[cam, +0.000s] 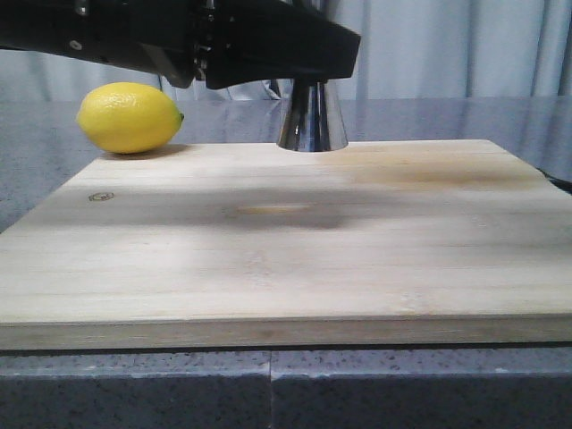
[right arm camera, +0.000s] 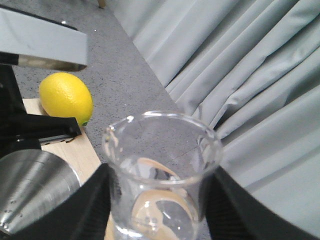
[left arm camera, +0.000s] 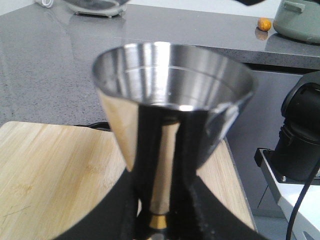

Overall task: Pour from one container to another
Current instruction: 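Tilt the beaker with the right gripper to start pouring into the jigger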

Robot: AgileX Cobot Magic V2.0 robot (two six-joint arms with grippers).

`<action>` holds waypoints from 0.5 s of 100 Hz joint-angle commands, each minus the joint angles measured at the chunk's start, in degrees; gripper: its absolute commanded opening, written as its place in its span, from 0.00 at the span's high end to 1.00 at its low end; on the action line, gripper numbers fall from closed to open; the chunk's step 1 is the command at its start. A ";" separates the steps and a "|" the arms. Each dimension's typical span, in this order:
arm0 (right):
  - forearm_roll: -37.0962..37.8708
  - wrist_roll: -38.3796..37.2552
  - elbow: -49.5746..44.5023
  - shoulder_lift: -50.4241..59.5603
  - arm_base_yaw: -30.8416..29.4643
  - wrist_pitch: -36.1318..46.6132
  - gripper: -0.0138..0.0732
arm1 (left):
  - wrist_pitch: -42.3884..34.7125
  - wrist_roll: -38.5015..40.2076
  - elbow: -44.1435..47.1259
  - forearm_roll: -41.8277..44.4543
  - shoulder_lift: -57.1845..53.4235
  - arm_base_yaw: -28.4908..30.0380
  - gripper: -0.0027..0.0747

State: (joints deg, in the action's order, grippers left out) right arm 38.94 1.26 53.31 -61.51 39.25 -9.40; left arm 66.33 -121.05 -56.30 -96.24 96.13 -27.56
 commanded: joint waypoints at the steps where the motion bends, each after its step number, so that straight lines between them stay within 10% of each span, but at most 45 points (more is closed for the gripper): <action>1: 1.58 0.10 2.29 0.93 0.01 3.54 0.62 | 6.31 0.54 -1.45 -3.89 -2.84 -0.47 0.99; 50: 2.68 0.10 5.75 0.44 0.01 2.12 0.62 | 6.31 0.54 -1.45 -3.75 -2.84 -0.47 0.99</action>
State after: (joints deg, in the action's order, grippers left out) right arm 39.94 1.26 56.58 -61.97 39.25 -10.33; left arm 66.33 -121.05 -56.30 -96.12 96.13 -27.56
